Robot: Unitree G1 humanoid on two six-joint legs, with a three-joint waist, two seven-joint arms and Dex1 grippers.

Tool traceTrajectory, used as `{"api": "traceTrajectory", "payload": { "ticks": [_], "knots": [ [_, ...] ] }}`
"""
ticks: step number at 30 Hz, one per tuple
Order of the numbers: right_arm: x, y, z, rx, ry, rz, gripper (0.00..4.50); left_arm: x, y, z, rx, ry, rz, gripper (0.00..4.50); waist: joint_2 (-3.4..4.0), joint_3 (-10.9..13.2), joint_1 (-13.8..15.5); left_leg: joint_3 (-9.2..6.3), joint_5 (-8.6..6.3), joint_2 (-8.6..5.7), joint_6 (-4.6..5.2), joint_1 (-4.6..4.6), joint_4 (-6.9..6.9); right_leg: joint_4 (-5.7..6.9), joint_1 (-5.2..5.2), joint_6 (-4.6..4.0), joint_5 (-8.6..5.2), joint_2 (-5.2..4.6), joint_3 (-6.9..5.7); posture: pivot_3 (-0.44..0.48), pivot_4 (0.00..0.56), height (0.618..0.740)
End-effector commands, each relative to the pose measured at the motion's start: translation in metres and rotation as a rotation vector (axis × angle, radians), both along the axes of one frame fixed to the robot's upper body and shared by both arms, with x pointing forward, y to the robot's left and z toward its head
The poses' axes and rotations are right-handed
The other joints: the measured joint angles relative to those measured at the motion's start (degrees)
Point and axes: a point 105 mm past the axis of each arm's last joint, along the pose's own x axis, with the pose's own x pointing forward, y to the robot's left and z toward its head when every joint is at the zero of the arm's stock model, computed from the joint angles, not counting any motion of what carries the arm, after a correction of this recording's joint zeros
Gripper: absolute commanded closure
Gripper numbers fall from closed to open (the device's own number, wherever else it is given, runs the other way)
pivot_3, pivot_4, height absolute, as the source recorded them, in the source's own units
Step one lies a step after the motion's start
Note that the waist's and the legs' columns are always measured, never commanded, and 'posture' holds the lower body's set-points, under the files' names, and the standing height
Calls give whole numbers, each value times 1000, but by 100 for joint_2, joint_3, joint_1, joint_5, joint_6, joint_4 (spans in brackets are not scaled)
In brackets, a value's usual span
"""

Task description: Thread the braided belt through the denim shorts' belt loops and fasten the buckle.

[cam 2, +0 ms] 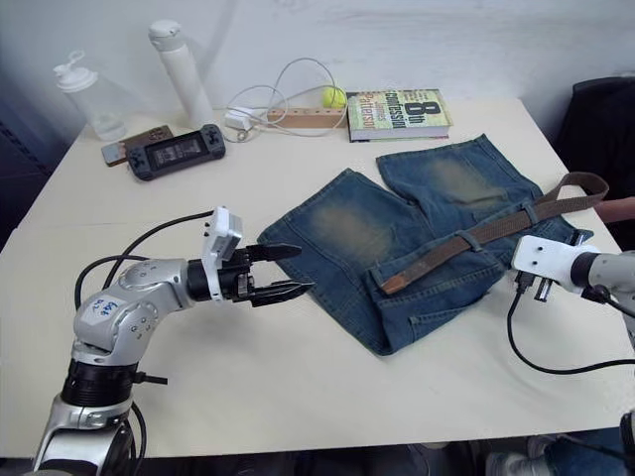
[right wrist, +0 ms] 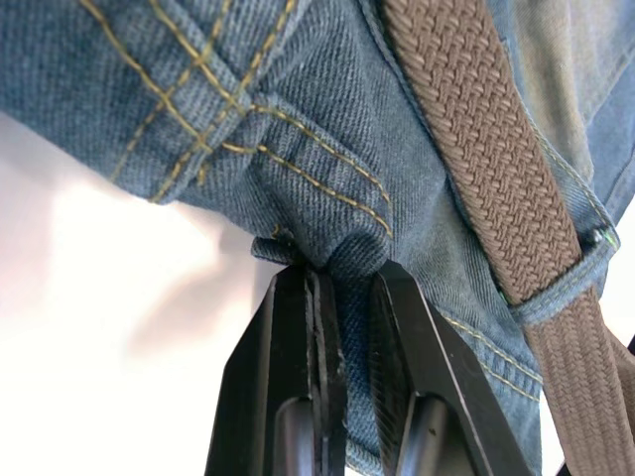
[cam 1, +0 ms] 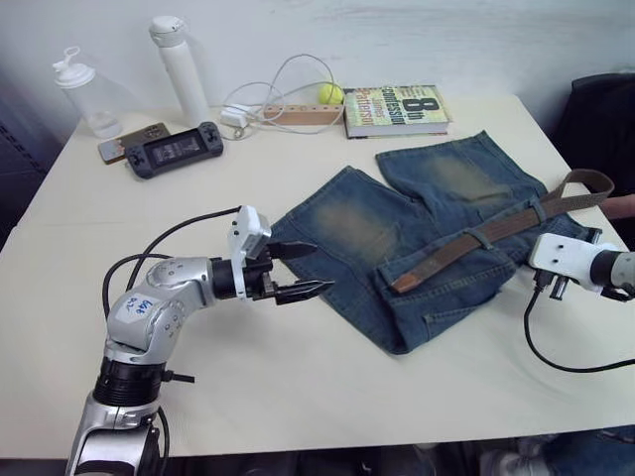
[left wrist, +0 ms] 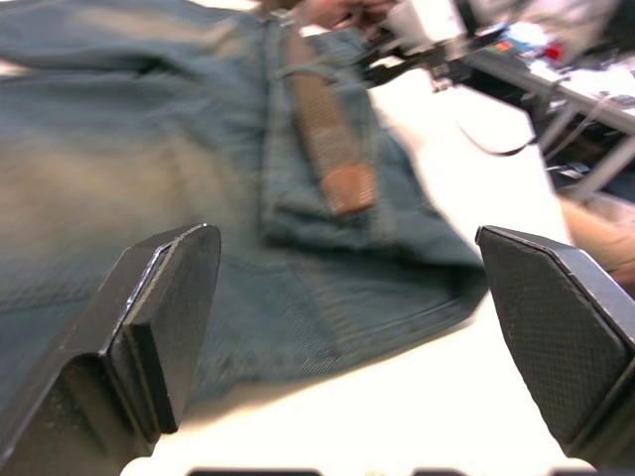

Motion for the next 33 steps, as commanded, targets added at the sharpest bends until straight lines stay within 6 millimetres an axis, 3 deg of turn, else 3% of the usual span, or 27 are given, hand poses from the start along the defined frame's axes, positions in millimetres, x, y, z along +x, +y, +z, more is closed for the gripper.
{"api": "traceTrajectory", "payload": {
  "ticks": [1, 6, 8, 10, 13, 15, 17, 19, 24, 29, 33],
  "knots": [
    [8, -11, 12, -28, -29, -39, 3941, -9, -19, 5, -21, -16, -67, 0, 6, 3, -29, 2, 1, -1, -2, -1, -4, 2, -3, 0, 0, 0, 3, 0, 150, 740],
    [4, -3, 35, 22, -49, 34, 1708, -12, -20, 4, -6, -21, -93, 0, 9, 5, -38, 3, 4, 2, -6, -2, -1, 6, -7, 0, 0, 3, 5, 0, 150, 740],
    [0, 1, 57, 93, -70, 37, 830, -15, -18, 2, 21, -36, -113, 0, 22, 12, -37, 4, 4, 1, -7, -3, -1, 7, -8, 0, 0, 3, 7, 0, 150, 740],
    [-8, 5, 88, 276, -82, -13, 42, -16, -16, 0, 46, -56, -125, 0, 26, 13, -33, 5, 4, 2, -7, -7, -1, 10, -15, 0, 0, 3, 9, 0, 150, 740],
    [-31, 17, 108, 570, 23, -94, 42, -15, -17, -1, 43, -67, -135, 0, 42, 9, 1, 2, 4, 2, -6, -30, 4, 13, -34, 0, 0, 2, 9, 0, 150, 740],
    [-46, 34, 104, 804, 153, -178, 42, -13, -18, -1, 40, -70, -143, 0, 44, 8, 39, -10, 3, 7, -8, -45, 12, 13, -42, -1, 0, 5, 1, 0, 150, 740],
    [-58, 59, 94, 1165, 317, -275, 42, -1, -20, 0, 48, -91, -87, 0, 30, 4, 77, -22, 3, 12, -9, -70, 28, 11, -53, -13, 7, 7, -6, 0, 150, 740],
    [-70, 80, 86, 1357, 456, -305, 42, 6, -20, 2, 47, -110, -49, 0, 17, 0, 92, -23, 3, 13, -9, -73, 34, 7, -50, -14, 16, 8, -7, 0, 150, 740],
    [-74, 107, 60, 1666, 569, -273, 42, 9, -20, 2, 55, -136, -19, 0, 19, 0, 146, -13, 5, 8, -8, -83, 27, 11, -67, -9, 25, 7, 1, 0, 150, 740],
    [-67, 119, 38, 1755, 578, -366, 42, 13, -14, -19, 209, -173, 24, 0, 21, 0, 139, -12, 8, -1, -3, -84, 29, 13, -66, -6, 26, 1, -1, 0, 150, 740],
    [-55, 122, 32, 1784, 564, -453, 42, 15, -13, -21, 206, -177, 44, 0, 21, 0, 109, -3, 10, -2, -1, -81, 29, 13, -69, -4, 28, 0, 4, 0, 150, 740]
  ]
}}
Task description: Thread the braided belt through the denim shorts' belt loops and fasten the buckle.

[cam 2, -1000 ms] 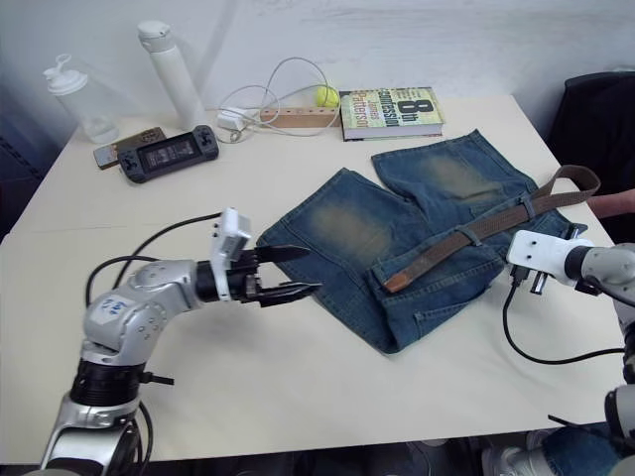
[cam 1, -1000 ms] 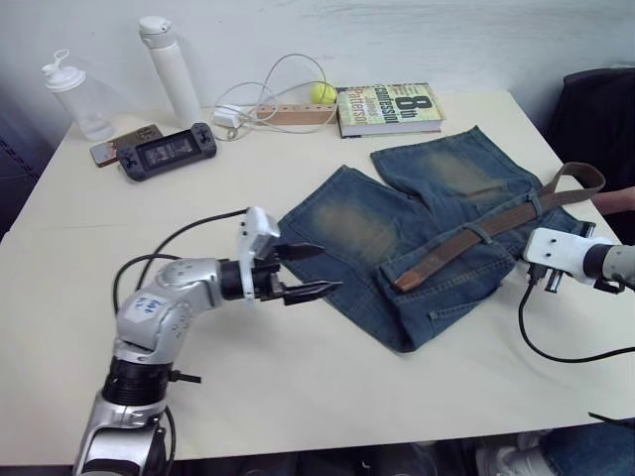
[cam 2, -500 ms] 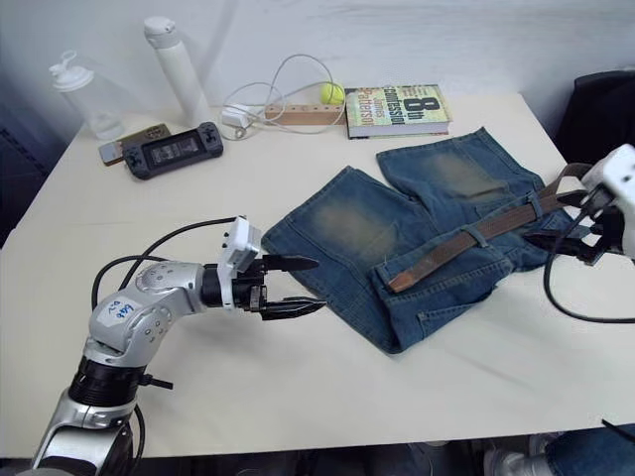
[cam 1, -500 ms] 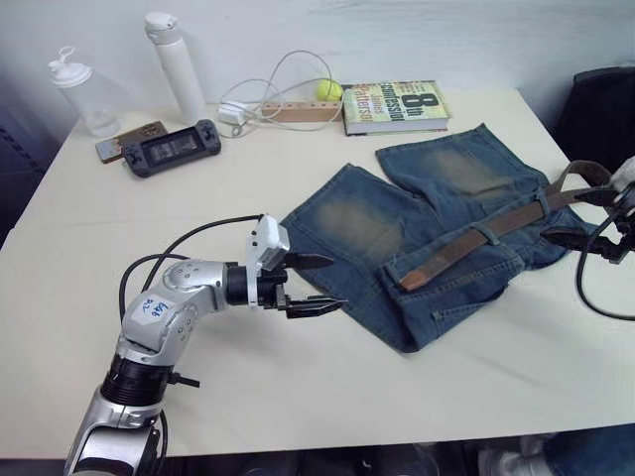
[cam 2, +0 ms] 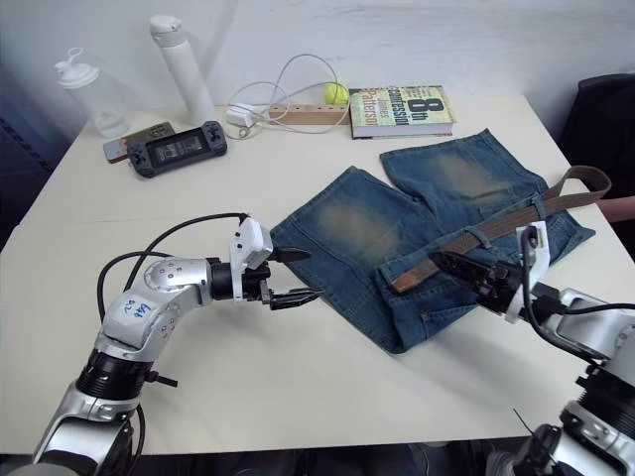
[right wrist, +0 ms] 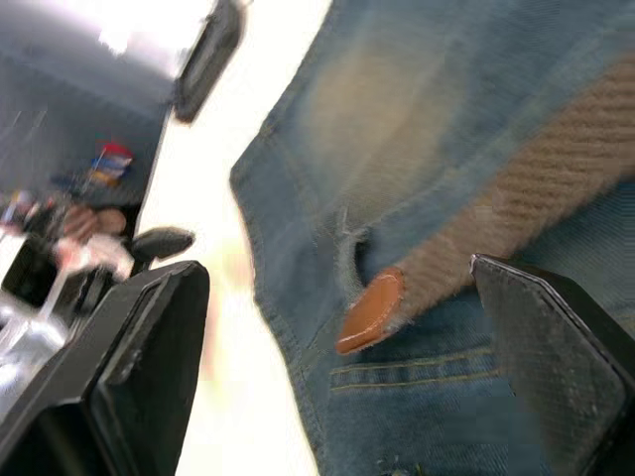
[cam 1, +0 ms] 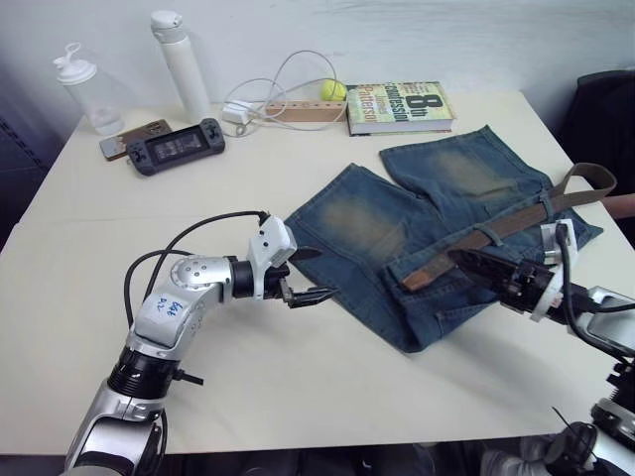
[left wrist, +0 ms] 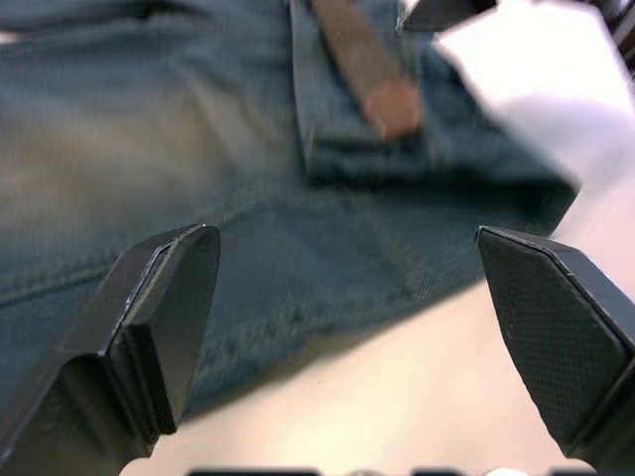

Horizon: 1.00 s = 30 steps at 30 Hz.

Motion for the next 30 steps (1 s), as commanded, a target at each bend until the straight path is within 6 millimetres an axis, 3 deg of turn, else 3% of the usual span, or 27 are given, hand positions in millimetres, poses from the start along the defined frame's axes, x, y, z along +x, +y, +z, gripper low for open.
{"api": "traceTrajectory", "payload": {
  "ticks": [1, 15, 19, 26, 30],
  "knots": [
    [4, 1, 5, 15, -3, -24, 42, 0, -1, 5, 5, -52, 3, 0, 1, 0, -17, -1, 1, 1, -1, 0, 0, 0, 0, 0, 0, 1, 0, 0, 150, 740],
    [15, 1, -13, 56, 104, -123, 42, 0, 1, 8, -2, -65, 27, 0, 2, -1, -141, -3, 3, 2, 1, -1, -3, 31, -3, 0, 0, 0, -2, 0, 150, 740],
    [16, -3, -5, 88, 89, -143, 42, 0, 4, 7, 3, -64, 31, 0, 2, -1, -135, -3, 3, 1, 2, -1, -3, 30, -2, 0, 0, -1, -1, 0, 150, 740],
    [20, 24, -2, 153, 94, -88, 42, 2, 1, 15, -36, -69, 31, 0, 2, -2, -149, -3, 3, 4, 1, -1, -3, 30, -3, 0, 0, 1, -1, 0, 150, 740],
    [23, 26, -13, 162, 142, -112, 1268, 4, 3, 19, -52, -72, 44, 0, 2, -1, -132, -4, 3, 3, 1, -1, -2, 29, -2, 0, 0, 1, -2, 0, 150, 740]
  ]
}}
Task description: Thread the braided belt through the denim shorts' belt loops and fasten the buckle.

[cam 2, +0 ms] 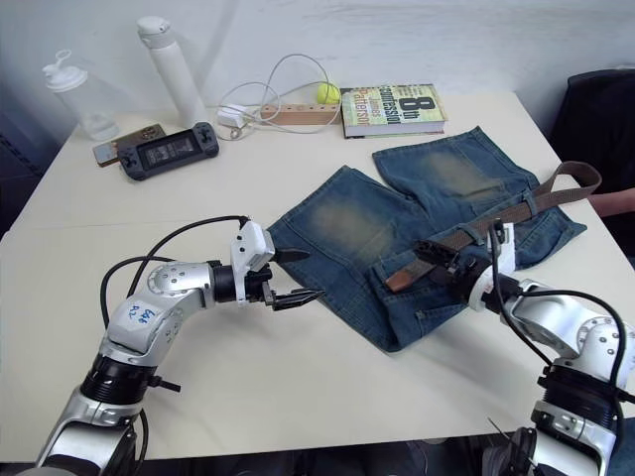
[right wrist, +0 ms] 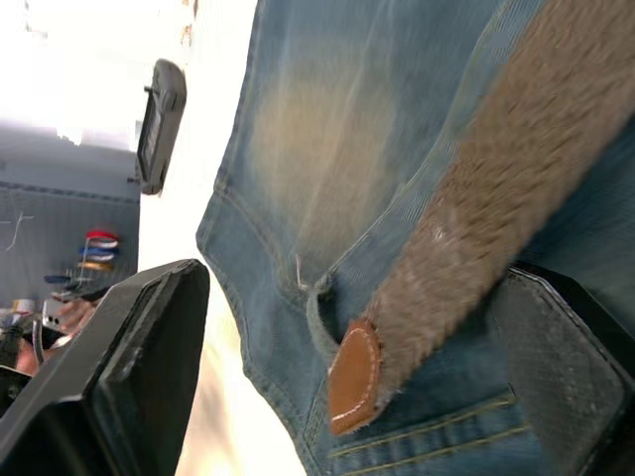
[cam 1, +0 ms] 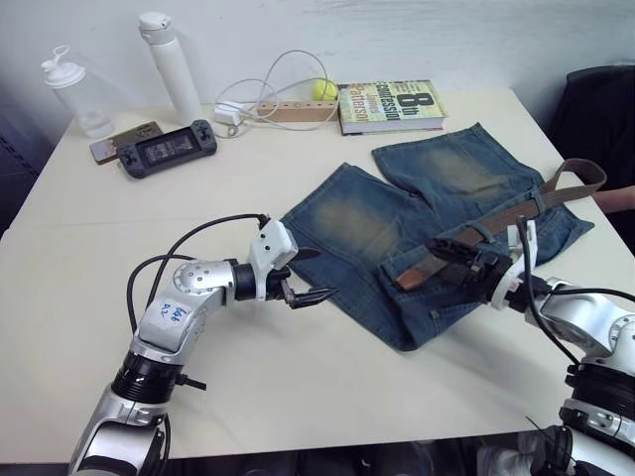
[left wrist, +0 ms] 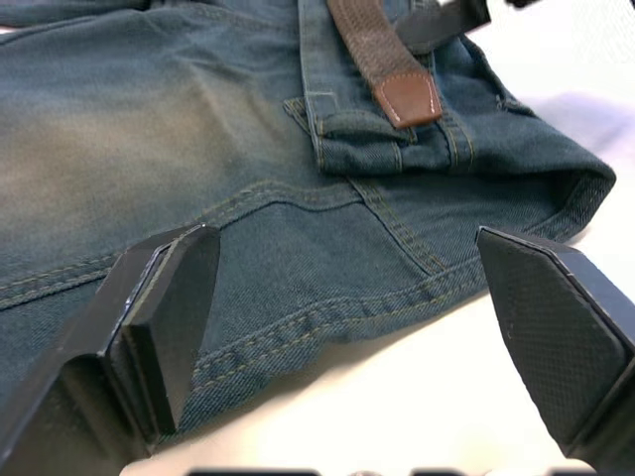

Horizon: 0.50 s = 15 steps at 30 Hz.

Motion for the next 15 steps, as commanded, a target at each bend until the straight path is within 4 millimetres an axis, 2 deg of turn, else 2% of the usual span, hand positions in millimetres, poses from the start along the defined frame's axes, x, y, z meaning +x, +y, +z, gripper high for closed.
{"api": "traceTrajectory", "payload": {
  "ticks": [1, 5, 7, 10, 12, 15],
  "knots": [
    [2, 0, 4, 27, -9, -29, 1823, 0, 0, 19, -38, -57, 2, 0, 0, 0, 1, 0, 0, 0, 0, 0, 0, 0, 0, 0, 0, 0, 0, 0, 150, 740],
    [4, 2, 7, 69, -27, -38, 3702, 0, 2, 20, -39, -58, 9, 0, 0, 0, -7, 0, 0, 0, 0, 0, 0, 0, -1, 0, 0, 1, 0, 0, 150, 740],
    [6, -1, 12, 78, -46, -59, 4477, 0, 3, 20, -35, -57, 13, 0, 0, 0, -6, 0, 0, 0, 0, 0, 0, 0, -1, 0, 0, 1, 0, 0, 150, 740],
    [14, -9, 15, 12, -98, -129, 4477, -1, 6, 12, 37, -69, 1, 0, 0, 0, -6, 0, 0, 0, 0, 0, 0, -1, -1, 0, 0, 1, 0, 0, 150, 740],
    [16, -1, 15, -33, -159, -129, 4477, -1, 4, 12, 30, -63, -1, 0, 0, 0, -2, 1, 0, 0, 0, 0, -1, -1, -1, 0, 0, 1, 0, 0, 150, 740],
    [16, 9, 6, -10, -196, -115, 4477, -2, 4, 7, 79, -70, -20, 0, 0, 0, -5, 0, 0, 0, 0, 0, -1, -1, -2, 0, 0, 2, 0, 0, 150, 740]
  ]
}}
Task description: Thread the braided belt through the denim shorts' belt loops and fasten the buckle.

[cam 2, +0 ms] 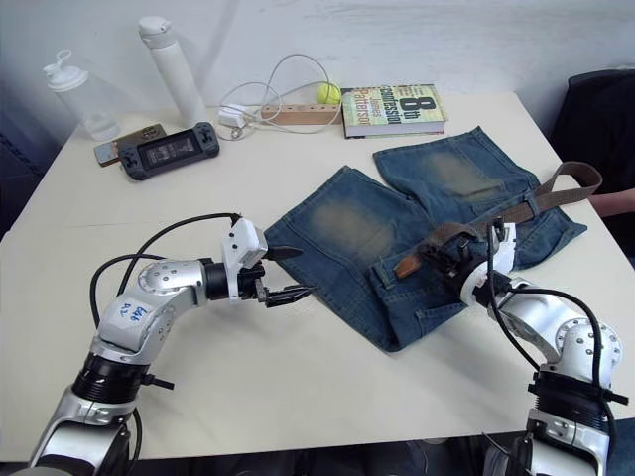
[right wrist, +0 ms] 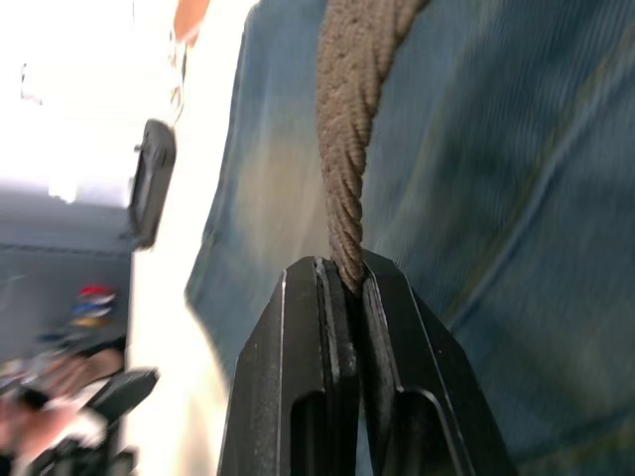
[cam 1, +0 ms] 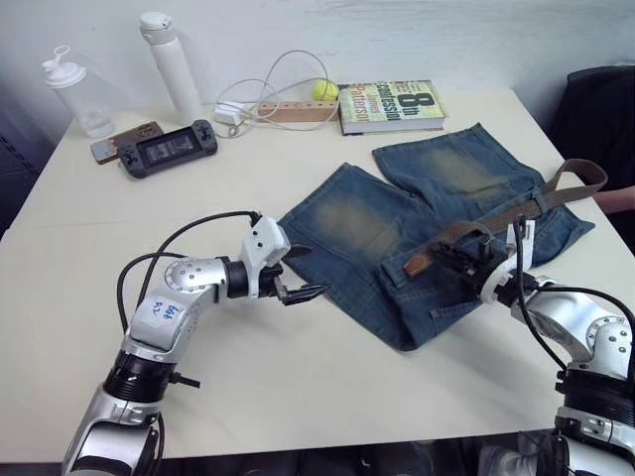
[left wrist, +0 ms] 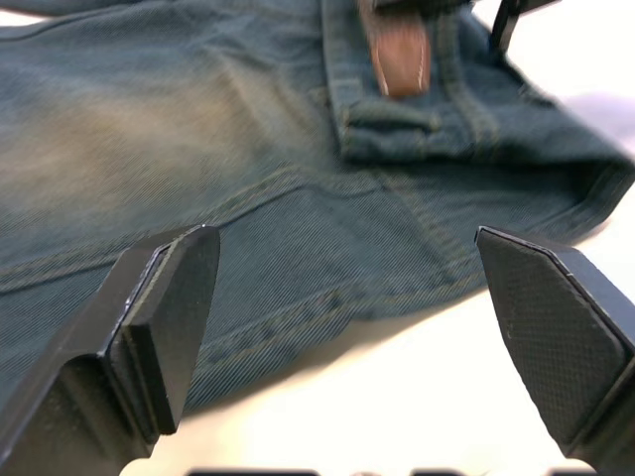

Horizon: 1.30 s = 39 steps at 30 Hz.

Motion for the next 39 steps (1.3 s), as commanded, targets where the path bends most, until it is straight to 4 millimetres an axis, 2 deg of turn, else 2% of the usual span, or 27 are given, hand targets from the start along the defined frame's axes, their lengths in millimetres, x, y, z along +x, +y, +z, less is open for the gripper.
{"api": "traceTrajectory", "payload": {
  "ticks": [1, 6, 12, 16, 26, 29, 32, 36, 39],
  "knots": [
    [-2, 10, -2, 25, -79, 18, 4477, -5, -5, 6, 51, -59, -50, 0, 0, 0, 4, -1, 0, 0, 0, 1, 0, 1, 1, 0, 0, 0, -1, 0, 150, 740],
    [-2, 17, -20, 86, -57, -3, 4477, -5, -5, 7, 50, -59, -49, 0, 0, 0, -2, 0, 0, -1, 0, 0, 0, 1, 0, 0, 0, 0, 1, 0, 150, 740],
    [-6, 32, -30, 143, -39, 13, 4477, -4, -4, 7, 45, -58, -44, 0, 0, 0, -28, -3, 0, 3, -1, 6, -5, 2, 0, -2, -1, 4, 0, 0, 150, 740],
    [-16, 55, -36, 207, -6, 96, 4477, -3, -5, 6, 45, -57, -46, 0, -3, -3, -59, -4, 0, 3, -1, 9, -6, 4, 1, -2, -1, 4, 0, 0, 150, 740],
    [-31, 80, -55, 58, 88, 253, 4477, -2, -9, 6, 44, -62, -54, 0, -5, -15, -141, -7, -1, 4, -2, 14, -12, 4, 1, -5, -3, 6, -1, 0, 150, 740],
    [-34, 83, -66, -63, 121, 286, 4477, -2, -10, 6, 44, -64, -56, 0, -10, -18, -142, -6, -1, 3, -2, 15, -12, 4, 2, -5, -3, 5, 0, 0, 150, 740],
    [-32, 79, -67, -73, 135, 269, 4477, -2, -12, 5, 43, -64, -57, 0, -27, -32, -139, -8, -1, 4, -2, 18, -12, 4, 5, -5, -3, 5, -1, 0, 150, 740],
    [-28, 67, -50, -24, 96, 235, 2808, -3, -12, 4, 45, -63, -60, 0, -30, -34, -128, -8, -1, 4, -3, 17, -13, 3, 5, -5, -3, 5, -1, 0, 150, 740],
    [-24, 38, -33, -34, 71, 128, 1469, -3, -12, 3, 57, -68, -63, 0, -29, -34, -109, -8, -1, 2, -2, 16, -12, 2, 6, -5, -3, 3, 0, 0, 150, 740]
  ]
}}
